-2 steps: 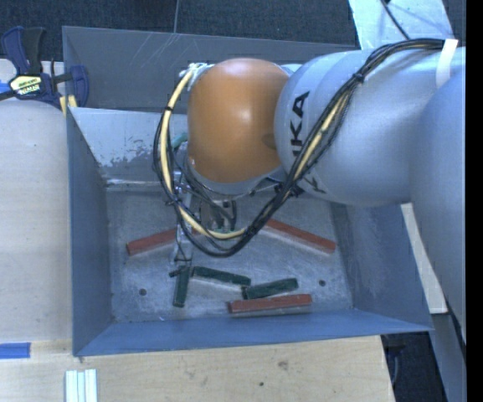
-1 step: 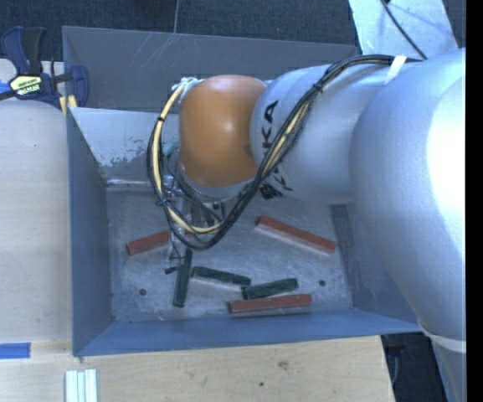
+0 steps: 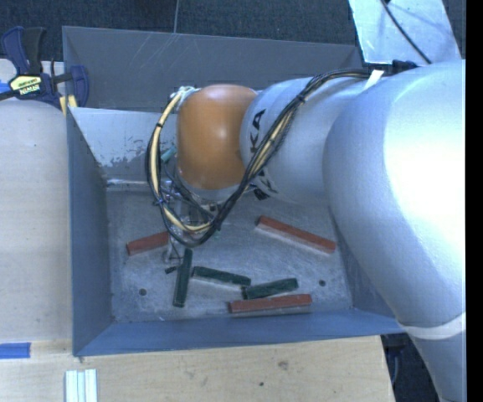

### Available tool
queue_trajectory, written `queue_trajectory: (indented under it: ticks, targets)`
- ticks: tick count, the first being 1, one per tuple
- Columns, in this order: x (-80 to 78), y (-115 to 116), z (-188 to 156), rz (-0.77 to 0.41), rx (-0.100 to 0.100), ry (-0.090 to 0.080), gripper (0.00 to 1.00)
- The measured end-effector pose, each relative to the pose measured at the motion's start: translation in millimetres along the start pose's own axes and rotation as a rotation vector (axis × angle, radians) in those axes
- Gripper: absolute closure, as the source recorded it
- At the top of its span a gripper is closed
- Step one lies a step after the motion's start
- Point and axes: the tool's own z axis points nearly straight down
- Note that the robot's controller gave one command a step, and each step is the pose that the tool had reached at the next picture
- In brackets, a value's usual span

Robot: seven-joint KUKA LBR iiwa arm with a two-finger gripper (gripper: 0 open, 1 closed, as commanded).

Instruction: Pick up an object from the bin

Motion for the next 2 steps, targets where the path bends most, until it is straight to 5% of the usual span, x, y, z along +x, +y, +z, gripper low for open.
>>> queue_trajectory:
  ticks: [1,2]
  targets:
    - [16.1,-2.2,-3.1,0.034,-0.001,-0.001,0.00]
    - [2.6,-0.5,-1.1,0.006,-0.001,-0.003,0.00]
